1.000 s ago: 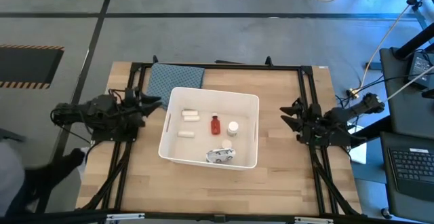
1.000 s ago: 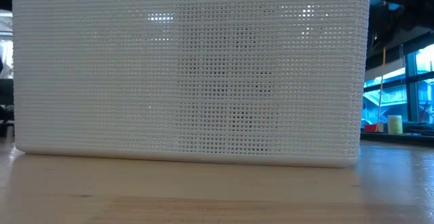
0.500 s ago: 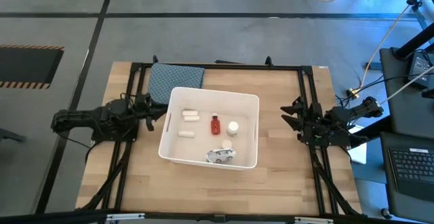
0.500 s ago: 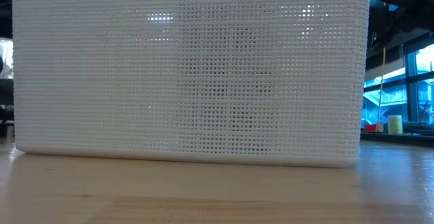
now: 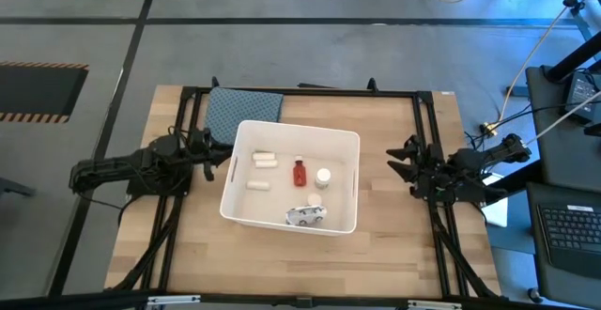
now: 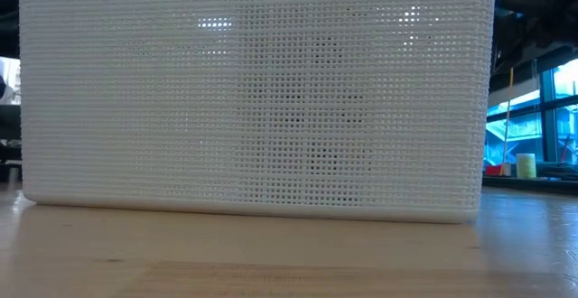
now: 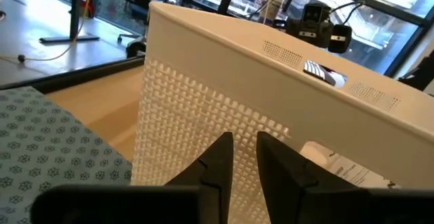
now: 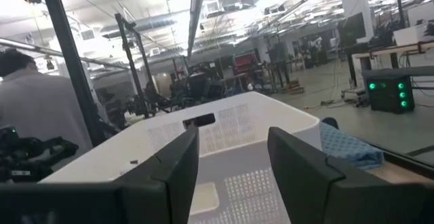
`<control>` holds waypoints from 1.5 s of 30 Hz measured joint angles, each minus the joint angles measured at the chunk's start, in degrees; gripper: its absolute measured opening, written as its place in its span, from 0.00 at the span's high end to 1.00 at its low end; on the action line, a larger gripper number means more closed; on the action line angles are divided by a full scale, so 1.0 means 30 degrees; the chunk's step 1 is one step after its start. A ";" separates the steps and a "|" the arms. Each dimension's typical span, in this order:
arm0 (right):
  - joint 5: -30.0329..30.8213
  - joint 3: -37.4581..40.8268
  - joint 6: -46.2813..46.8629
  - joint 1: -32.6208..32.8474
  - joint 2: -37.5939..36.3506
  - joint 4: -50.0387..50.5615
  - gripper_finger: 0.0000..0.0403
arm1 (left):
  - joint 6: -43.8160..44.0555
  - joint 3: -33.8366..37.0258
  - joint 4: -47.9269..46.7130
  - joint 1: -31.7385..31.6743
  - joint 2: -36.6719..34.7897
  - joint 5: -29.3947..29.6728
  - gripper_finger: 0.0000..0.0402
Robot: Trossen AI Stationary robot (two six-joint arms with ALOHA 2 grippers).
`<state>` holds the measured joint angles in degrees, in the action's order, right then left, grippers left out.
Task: Pick & place medical supplies in basket/bin
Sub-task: Return to Home Position
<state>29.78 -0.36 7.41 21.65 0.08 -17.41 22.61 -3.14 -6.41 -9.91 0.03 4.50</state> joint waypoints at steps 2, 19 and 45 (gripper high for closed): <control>0.0000 0.0000 -0.0068 0.0000 0.0000 0.0182 0.56 | -0.0203 0.0000 -0.0043 -0.0172 0.0000 -0.0264 0.85; 0.0685 -0.0007 -0.0731 -0.1057 -0.0007 0.4207 0.56 | -0.3811 0.0000 -0.0053 -0.0614 0.0000 -0.0046 0.86; -0.5311 -0.0007 -0.3543 -0.6790 0.0015 0.4598 0.56 | -0.3796 0.0000 -0.0046 -0.0614 0.0000 -0.0028 0.86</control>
<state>13.85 -0.38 -3.22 1.28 0.12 -3.62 11.22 -3.14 -6.55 -11.75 0.03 4.41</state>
